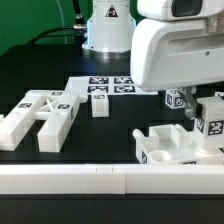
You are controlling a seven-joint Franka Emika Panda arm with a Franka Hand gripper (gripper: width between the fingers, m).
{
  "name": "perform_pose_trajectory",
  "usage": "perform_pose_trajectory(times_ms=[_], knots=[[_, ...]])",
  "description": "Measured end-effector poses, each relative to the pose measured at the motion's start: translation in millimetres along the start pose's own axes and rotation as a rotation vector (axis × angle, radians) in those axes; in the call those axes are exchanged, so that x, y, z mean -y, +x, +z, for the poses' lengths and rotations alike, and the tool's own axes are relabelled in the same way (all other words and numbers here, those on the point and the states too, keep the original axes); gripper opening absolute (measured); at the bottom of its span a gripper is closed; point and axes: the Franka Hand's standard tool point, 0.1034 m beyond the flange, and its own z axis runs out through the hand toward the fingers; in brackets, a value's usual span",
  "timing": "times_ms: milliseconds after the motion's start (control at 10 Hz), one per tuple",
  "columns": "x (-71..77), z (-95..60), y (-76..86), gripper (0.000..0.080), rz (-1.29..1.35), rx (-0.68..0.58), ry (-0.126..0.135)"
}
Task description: Assemble chair
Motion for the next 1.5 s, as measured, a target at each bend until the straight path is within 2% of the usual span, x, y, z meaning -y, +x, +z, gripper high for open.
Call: perform_pose_trajectory(times_ms=[100,400,900,1100,1500], knots=[[0.1,0.0,0.0,0.0289,0.0,0.0,0.0],[0.3,0.0,0.0,0.0289,0.02,0.0,0.0],[11.3,1.1,0.9,0.0289,0.51,-0.002,0.004],[19.8,1.7,3.4,0.029,0.736,-0.01,0.017],[19.2,2.0,3.0,0.0291,1.007,-0.004,0.023]])
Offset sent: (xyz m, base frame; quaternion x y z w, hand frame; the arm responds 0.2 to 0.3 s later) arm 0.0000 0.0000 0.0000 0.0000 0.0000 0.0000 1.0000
